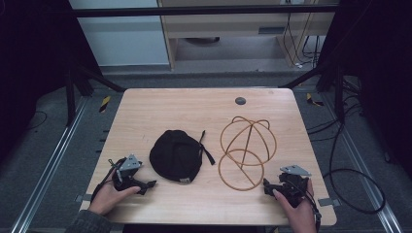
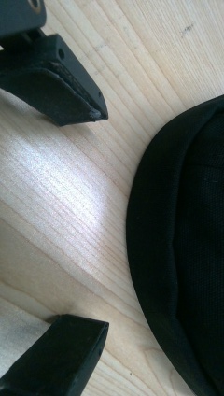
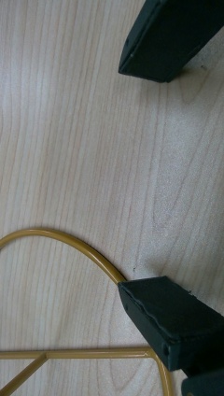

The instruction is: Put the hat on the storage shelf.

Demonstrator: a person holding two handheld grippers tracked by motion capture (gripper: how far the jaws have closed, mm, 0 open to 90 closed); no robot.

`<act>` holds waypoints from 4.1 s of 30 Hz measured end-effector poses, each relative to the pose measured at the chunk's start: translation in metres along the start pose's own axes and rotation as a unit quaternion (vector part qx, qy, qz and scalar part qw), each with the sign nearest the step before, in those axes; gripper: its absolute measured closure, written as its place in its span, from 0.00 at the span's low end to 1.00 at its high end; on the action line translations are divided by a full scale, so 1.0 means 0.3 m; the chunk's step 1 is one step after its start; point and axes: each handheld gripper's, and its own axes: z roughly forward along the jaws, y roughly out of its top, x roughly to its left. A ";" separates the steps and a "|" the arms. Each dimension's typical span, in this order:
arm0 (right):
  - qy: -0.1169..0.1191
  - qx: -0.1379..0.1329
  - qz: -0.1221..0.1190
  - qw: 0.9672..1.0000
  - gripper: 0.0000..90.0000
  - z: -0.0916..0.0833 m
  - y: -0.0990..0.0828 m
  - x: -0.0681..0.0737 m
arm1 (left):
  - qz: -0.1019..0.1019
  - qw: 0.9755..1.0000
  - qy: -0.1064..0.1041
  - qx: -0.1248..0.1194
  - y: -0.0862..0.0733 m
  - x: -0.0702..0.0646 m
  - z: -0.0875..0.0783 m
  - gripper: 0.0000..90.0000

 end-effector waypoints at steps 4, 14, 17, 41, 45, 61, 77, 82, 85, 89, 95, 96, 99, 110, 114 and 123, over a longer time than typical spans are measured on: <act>0.000 0.000 0.001 1.000 0.00 0.000 0.000 0.000 | 0.001 1.000 -0.002 0.004 -0.002 0.000 -0.006 0.01; 0.000 0.000 0.001 1.000 0.00 0.000 0.000 0.000 | 0.008 1.000 -0.003 -0.030 0.017 -0.014 -0.048 0.06; 0.000 0.000 0.001 1.000 0.00 0.000 0.000 0.000 | 0.005 0.999 -0.002 -0.039 0.034 -0.014 -0.059 0.07; 0.001 0.000 0.000 1.000 0.00 0.000 0.000 0.000 | 0.097 0.994 -0.002 0.056 0.417 -0.074 -0.104 0.07; 0.001 0.000 -0.001 1.000 0.00 0.000 0.000 0.000 | 0.105 0.992 -0.008 0.064 0.446 -0.078 -0.085 0.08; 0.001 0.000 -0.002 1.000 0.00 0.000 0.000 -0.001 | 0.114 0.988 -0.001 0.100 0.537 -0.055 -0.048 0.12; 0.001 0.000 -0.001 1.000 0.00 0.000 0.000 -0.001 | 0.111 0.984 -0.012 0.138 0.616 -0.055 0.024 0.49; 0.001 0.000 -0.001 1.000 0.00 0.000 0.000 -0.001 | 0.102 0.985 -0.010 0.136 0.620 -0.044 0.027 0.58; 0.001 0.000 -0.002 1.000 0.00 0.000 0.000 -0.001 | 0.097 0.985 -0.017 0.141 0.616 -0.041 0.034 0.62; 0.001 0.000 -0.002 1.000 0.00 0.000 0.000 -0.001 | 0.100 0.984 -0.012 0.149 0.619 -0.049 0.044 0.64; 0.001 0.000 -0.001 1.000 0.00 0.000 0.000 -0.001 | 0.105 0.983 -0.018 0.150 0.626 -0.055 0.051 0.78; 0.001 0.000 -0.001 1.000 0.00 0.000 0.000 -0.001 | 0.106 0.983 -0.019 0.147 0.625 -0.057 0.052 0.80; 0.001 0.000 -0.002 1.000 0.00 0.000 0.000 -0.001 | 0.104 0.984 -0.019 0.142 0.624 -0.058 0.048 0.82; 0.001 0.000 -0.002 1.000 0.00 0.000 0.000 -0.001 | 0.103 0.988 -0.015 0.111 0.626 -0.044 -0.042 0.82; 0.001 0.000 -0.001 1.000 0.00 -0.001 -0.001 0.000 | 0.107 0.989 -0.012 0.105 0.634 -0.043 -0.082 0.82; 0.001 0.000 -0.001 1.000 0.00 -0.001 -0.001 0.000 | 0.128 0.989 -0.017 0.079 0.644 -0.086 -0.204 0.82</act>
